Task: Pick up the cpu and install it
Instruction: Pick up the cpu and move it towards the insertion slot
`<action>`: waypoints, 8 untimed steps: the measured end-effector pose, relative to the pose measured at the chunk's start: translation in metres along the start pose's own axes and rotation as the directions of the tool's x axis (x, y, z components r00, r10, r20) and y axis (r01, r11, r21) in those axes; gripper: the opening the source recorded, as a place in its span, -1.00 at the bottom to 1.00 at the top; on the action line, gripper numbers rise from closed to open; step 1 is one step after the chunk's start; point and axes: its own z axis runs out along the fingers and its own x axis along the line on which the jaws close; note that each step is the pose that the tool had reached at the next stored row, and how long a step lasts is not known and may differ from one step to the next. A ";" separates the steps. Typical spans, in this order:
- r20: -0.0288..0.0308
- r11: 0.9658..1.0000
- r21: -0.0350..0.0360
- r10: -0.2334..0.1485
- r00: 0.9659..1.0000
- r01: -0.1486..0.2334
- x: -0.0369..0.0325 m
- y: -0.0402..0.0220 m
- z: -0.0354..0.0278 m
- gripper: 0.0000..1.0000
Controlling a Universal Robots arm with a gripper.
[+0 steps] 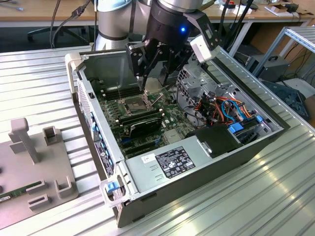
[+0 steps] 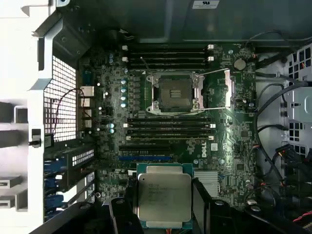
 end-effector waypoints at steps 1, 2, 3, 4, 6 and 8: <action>0.000 1.000 0.000 0.000 1.000 0.000 -0.0035 0.0001 0.0000 0.08; 0.000 1.000 0.000 0.000 1.000 0.000 -0.0035 0.0001 0.0000 0.08; 0.000 1.000 0.000 0.000 1.000 0.000 -0.0035 0.0001 0.0000 0.08; 0.000 1.000 0.000 0.000 1.000 0.000 -0.0035 0.0001 0.0000 0.08; 0.000 1.000 0.000 0.000 1.000 0.000 -0.0037 0.0008 0.0000 0.08; 0.000 1.000 0.000 0.000 1.000 0.000 -0.0035 0.0023 0.0002 0.08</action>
